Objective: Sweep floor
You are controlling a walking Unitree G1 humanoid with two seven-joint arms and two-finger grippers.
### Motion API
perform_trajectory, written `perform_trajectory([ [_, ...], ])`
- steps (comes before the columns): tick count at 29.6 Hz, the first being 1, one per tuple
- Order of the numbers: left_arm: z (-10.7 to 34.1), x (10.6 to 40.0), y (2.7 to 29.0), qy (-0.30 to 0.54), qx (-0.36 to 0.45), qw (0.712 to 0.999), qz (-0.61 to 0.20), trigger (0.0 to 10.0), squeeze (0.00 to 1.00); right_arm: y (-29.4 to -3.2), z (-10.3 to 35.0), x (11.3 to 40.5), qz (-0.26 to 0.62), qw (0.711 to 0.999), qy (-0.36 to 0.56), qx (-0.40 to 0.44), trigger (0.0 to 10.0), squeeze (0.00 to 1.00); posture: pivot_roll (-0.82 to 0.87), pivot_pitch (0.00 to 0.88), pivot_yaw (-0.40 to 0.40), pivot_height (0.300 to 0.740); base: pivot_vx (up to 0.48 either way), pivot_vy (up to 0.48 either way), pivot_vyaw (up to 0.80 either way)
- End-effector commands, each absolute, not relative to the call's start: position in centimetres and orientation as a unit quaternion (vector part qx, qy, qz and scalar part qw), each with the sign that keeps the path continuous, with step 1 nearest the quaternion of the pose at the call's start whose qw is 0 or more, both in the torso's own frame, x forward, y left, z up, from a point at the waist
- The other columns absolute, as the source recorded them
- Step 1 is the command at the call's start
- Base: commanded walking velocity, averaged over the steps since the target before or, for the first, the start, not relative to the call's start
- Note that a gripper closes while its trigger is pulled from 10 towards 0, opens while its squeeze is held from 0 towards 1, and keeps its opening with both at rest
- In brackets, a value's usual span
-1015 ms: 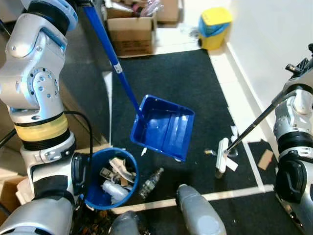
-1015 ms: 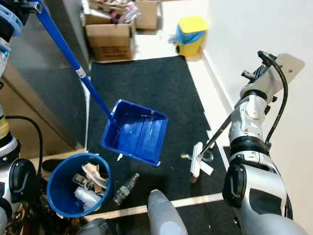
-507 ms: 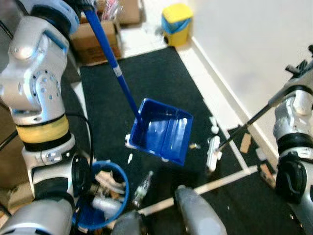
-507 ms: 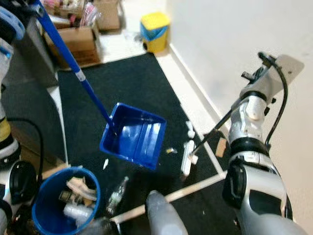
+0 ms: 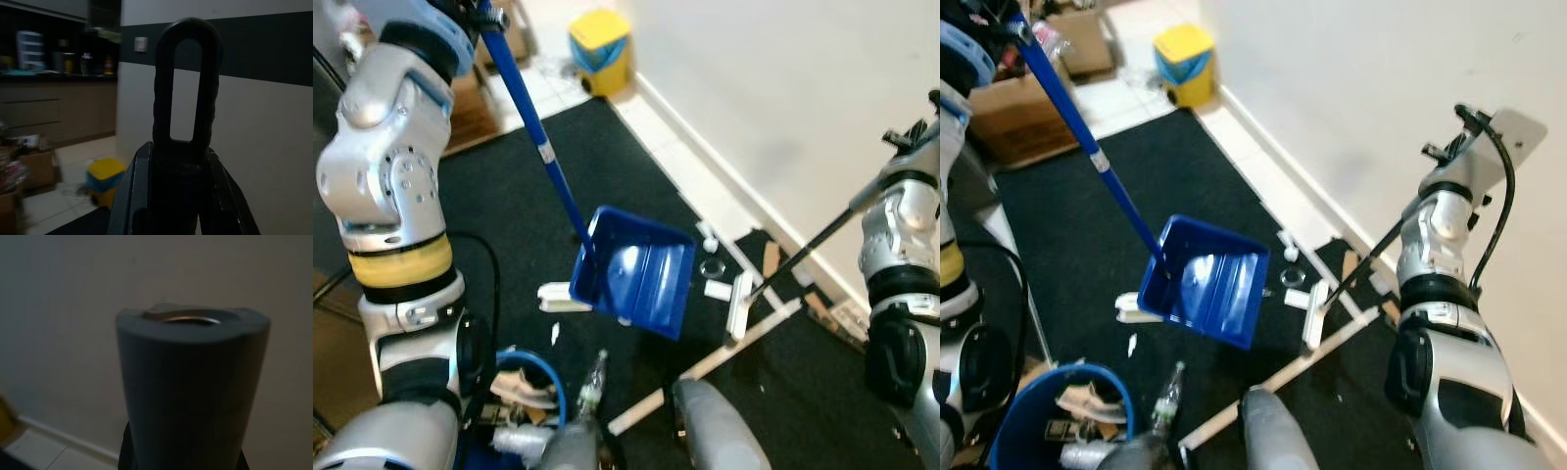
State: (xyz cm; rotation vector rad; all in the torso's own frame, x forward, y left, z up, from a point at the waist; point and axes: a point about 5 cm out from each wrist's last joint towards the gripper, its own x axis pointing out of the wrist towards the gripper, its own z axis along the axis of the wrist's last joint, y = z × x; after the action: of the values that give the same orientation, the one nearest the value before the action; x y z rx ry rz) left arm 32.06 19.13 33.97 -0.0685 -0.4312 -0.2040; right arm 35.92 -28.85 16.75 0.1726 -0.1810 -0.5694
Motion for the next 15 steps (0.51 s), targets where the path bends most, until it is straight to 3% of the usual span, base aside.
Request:
perform_trajectory([
  [1,34.37,31.81,19.32,-0.231,-0.034,0.968,-0.096,10.0,0.0,-28.74,17.18,36.0,-0.278,0.951,-0.1,0.086,10.0,0.0,0.05,0.06,-0.009,0.74,0.0,0.0,-0.76],
  [15,33.71,32.06,19.63,-0.222,-0.031,0.971,-0.088,10.0,0.0,-28.6,17.22,36.11,-0.275,0.952,-0.1,0.086,10.0,0.0,0.05,0.049,-0.011,0.74,0.0,0.0,-0.76],
])
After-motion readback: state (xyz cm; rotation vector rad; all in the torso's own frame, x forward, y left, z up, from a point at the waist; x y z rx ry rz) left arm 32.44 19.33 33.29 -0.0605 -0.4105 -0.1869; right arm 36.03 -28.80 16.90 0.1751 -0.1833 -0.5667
